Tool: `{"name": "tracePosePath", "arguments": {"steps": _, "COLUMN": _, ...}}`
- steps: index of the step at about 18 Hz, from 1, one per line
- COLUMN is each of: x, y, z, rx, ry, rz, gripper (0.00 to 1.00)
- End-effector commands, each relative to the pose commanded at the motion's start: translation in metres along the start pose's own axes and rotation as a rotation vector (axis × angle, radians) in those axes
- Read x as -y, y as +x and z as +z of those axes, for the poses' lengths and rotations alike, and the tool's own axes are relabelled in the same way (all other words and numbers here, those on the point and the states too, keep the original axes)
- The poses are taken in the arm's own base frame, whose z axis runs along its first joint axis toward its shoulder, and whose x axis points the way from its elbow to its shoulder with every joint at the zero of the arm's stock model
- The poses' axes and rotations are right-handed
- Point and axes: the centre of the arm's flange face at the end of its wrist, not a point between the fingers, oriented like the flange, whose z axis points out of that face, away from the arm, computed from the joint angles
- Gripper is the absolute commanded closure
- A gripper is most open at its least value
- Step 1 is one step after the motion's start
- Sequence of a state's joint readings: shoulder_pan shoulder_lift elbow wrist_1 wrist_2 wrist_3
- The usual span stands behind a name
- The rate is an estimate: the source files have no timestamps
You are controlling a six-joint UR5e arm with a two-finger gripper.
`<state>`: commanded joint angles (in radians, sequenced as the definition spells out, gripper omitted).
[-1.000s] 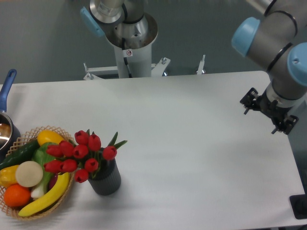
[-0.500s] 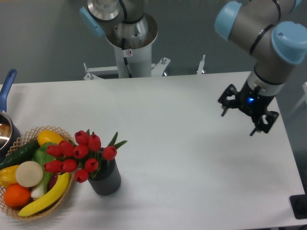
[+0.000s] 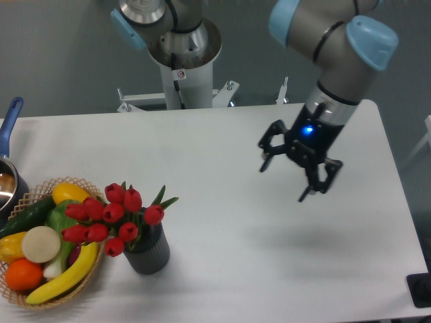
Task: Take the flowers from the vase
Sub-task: 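Move the open gripper across the table toward the red tulips, then lower the gripper around the tulip stems above the gray vase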
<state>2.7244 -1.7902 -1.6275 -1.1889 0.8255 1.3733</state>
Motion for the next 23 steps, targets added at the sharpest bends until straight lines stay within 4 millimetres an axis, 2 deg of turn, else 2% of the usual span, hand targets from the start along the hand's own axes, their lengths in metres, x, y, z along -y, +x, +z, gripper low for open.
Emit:
{"name": "tracePosePath", "arguments": {"steps": 3, "x": 0.019, "y": 0.010, "z": 0.009, "rx": -0.030, "ry": 0.054, "rz": -0.051, "gripper": 0.00}}
{"name": "tracePosePath", "arguments": {"steps": 5, "x": 0.025, "y": 0.013, "z": 0.013, "rx": -0.042, "ry": 0.067, "rz": -0.091, "gripper": 0.00}}
{"name": "tracePosePath", "arguments": {"steps": 9, "x": 0.044, "y": 0.032, "z": 0.037, "rx": -0.082, "ry": 0.070, "rz": -0.052, "gripper": 0.00}}
{"name": "tracePosePath", "arguments": {"steps": 11, "x": 0.046, "y": 0.049, "z": 0.063, "rx": -0.117, "ry": 0.065, "rz": -0.027, "gripper": 0.00}}
{"name": "tracePosePath", "arguments": {"steps": 15, "x": 0.031, "y": 0.081, "z": 0.101, "rx": -0.151, "ry": 0.143, "rz": 0.007, "gripper": 0.00}}
{"name": "tracePosePath", "arguments": {"steps": 18, "x": 0.027, "y": 0.094, "z": 0.111, "rx": -0.191, "ry": 0.210, "rz": -0.006, "gripper": 0.00}}
{"name": "tracePosePath", "arguments": {"steps": 20, "x": 0.032, "y": 0.099, "z": 0.111, "rx": -0.195, "ry": 0.217, "rz": 0.002, "gripper": 0.00}}
{"name": "tracePosePath", "arguments": {"steps": 23, "x": 0.039, "y": 0.105, "z": 0.124, "rx": -0.209, "ry": 0.217, "rz": 0.029, "gripper": 0.00}}
